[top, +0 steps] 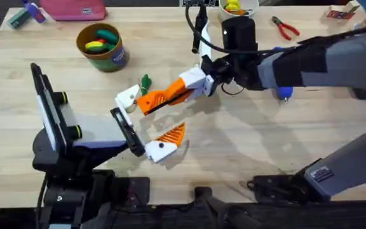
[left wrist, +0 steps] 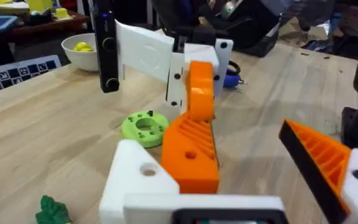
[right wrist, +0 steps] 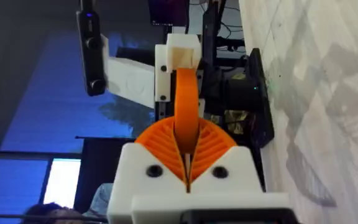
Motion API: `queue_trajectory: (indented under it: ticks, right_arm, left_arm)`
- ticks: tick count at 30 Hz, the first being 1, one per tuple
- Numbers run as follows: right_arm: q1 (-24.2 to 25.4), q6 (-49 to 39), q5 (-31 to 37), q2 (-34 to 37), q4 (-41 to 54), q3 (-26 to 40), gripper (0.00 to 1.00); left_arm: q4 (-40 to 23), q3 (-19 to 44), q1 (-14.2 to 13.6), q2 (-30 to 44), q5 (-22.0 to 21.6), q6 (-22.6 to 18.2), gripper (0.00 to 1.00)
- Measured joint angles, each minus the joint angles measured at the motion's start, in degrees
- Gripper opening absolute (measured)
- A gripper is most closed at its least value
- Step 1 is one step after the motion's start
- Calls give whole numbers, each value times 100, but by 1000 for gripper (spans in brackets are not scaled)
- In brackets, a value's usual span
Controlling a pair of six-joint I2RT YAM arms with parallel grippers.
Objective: Pick up the gripper from the table and insert it into the empty holder that is missing its gripper. Then pick up a screw, insert it into the mounting hole, and use the screwdriver to tighten it. Finally, clean up the table by picking up the vegetable and placing it into the bucket.
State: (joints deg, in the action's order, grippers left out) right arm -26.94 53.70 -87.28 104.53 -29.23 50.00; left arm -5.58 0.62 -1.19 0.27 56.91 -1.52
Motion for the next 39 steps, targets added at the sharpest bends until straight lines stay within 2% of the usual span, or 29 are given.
queue_trajectory:
  ticks: [19, 29, 39]
  right_arm:
    - [-144, -191, 53, 0, 10, 181, 8]
    - [-149, -226, 496, 0, -7, 236, 8]
    - [-261, -139, 629, 0, -35, 249, 8]
  left_arm:
    - [0, 0, -7, -2, 23, -61, 986]
    - [-4, 0, -7, 0, 32, -52, 985]
    - [-4, 0, -7, -1, 34, -15, 986]
